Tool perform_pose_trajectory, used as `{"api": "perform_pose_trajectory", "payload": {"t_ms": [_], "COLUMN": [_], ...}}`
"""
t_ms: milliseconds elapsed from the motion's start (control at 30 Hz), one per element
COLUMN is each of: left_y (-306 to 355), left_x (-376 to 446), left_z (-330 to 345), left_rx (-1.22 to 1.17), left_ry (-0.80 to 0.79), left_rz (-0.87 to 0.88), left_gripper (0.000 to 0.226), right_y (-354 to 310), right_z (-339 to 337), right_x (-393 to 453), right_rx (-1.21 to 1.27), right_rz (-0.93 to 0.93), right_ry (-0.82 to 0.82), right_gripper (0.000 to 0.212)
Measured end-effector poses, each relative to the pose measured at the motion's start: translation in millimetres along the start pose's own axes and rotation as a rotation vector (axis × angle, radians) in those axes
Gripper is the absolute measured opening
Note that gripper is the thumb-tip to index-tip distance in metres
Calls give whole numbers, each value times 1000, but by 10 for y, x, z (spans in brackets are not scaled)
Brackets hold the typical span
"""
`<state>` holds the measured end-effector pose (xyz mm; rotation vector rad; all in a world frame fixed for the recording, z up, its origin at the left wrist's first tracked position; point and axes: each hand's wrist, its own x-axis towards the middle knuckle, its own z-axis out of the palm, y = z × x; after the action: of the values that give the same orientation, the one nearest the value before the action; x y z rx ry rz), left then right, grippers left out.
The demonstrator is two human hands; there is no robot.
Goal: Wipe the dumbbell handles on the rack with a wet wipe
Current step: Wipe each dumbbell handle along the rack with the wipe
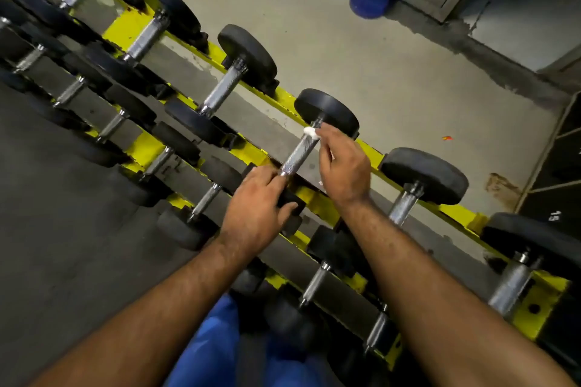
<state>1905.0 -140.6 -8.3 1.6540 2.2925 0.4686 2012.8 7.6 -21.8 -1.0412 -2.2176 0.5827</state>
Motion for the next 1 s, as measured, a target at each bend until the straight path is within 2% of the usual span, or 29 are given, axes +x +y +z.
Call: {"api": "perform_pose_trajectory", "payload": {"t_ms": [133, 200, 333, 567, 667, 867, 1000], "left_y": [-17, -23, -38, -47, -50, -51, -48], "left_x": [-2, -7, -25, -23, -27, -25, -26], "left_z": [33, 39, 54, 67, 82, 90, 74], "left_rx": [-23, -12, -23, -14, -17, -25, -6], "left_ry": [28, 28, 36, 41, 52, 65, 65], "left_rz": [12, 9, -11, -10, -1, 6, 6], "left_gripper": [45, 48, 44, 48, 47, 46, 48], "right_y": [318, 435, 522, 410, 459, 570, 510], "right_z": [168, 196, 189, 191, 230, 226, 286], "right_x": [44, 25, 50, 209, 197, 115, 74], "right_rx": [6, -18, -31, -9, -17, -38, -112], "right_rz": [-297, -390, -450, -558, -657, -598, -544], "right_ry": [-113, -156, -146, -10, -84, -189, -174], "right_gripper": [36, 38, 41, 29, 26, 34, 35]}}
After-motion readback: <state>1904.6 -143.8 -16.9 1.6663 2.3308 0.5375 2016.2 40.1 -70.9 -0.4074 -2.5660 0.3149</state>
